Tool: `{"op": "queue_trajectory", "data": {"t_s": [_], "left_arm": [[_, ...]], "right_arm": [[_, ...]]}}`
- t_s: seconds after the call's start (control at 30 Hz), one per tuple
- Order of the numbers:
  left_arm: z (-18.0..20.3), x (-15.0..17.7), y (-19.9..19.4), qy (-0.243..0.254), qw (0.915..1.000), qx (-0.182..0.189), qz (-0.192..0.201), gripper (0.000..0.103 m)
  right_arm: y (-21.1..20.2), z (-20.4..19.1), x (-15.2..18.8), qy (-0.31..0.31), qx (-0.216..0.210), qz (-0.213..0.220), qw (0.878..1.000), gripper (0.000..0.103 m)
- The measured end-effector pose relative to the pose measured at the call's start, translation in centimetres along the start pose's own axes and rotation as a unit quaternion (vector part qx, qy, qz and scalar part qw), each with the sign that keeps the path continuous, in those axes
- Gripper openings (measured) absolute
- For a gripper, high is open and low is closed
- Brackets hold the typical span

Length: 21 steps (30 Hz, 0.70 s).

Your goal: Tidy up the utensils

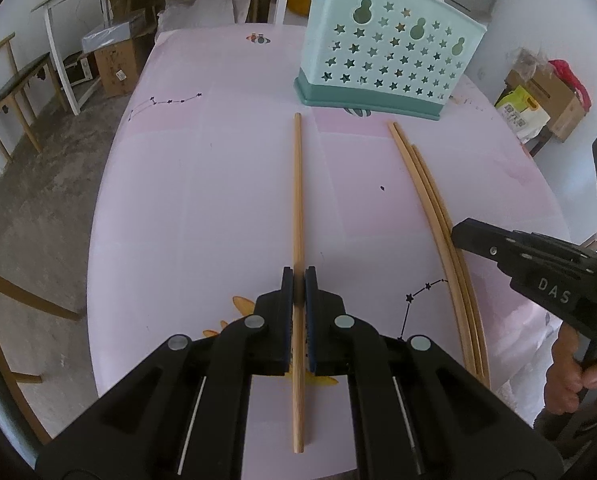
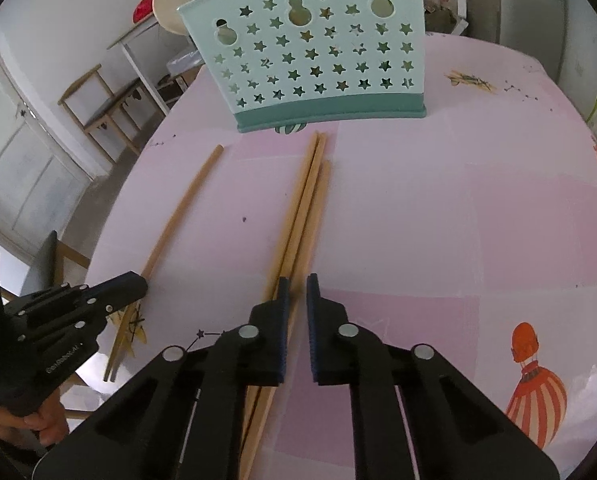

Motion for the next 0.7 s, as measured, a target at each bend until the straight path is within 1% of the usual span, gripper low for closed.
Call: {"op": "queue_trajectory", "data": {"t_s": [0.3,0.4,0.5,0.57,0.6,0.63,0.7], "left_arm": [[-0.1,0.0,0.0,-0.007,0.9999,0.007,0.006,0.004],[-0.2,0.3,-0.1,-0.019,0.9996,0.021,-0.006,0.004],[0.0,1.1,-0.5,-0.038,0.9973,0.054,-0.033,0.004],[0.2,1.7,-0.8,-0.032,0.9968,0.057,-0.046,0.005],[0.3,1.8,-0.9,-0.026,0.9972,0.052,-0.047,0.006],[0.4,1.8,-1.0,-0.023,0.9976,0.048,-0.045,0.012],[0.5,1.4,-1.1,-0.022,0.9977,0.051,-0.039,0.021]], "right_arm": [[0.3,0.3,-0.9,-0.007,0.025,0.009,1.000,0.006],[0.0,0.8,-0.8,-0.006,0.026,0.007,1.000,0.006],[-0.4,1.3,-0.3,-0.005,0.025,-0.002,1.000,0.006],[-0.7,1.7,0.0,-0.007,0.026,-0.010,1.000,0.006],[-0.9,1.8,0.3,-0.008,0.025,-0.016,1.000,0.006],[-1.1,1.9,0.6,-0.007,0.024,-0.020,0.999,0.006],[-1.2,2.1,0.8,-0.006,0.022,-0.025,0.999,0.006]]}}
Point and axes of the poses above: each gripper's, at about its wrist camera, not at the fingertips, and y roughly the way its jaws point, z to its right, x to its underside, the point moved 8 cm from there along y, roughly the way its jaws point, and after that the axes turned 3 degrees about -x, right-handed, at the moved point
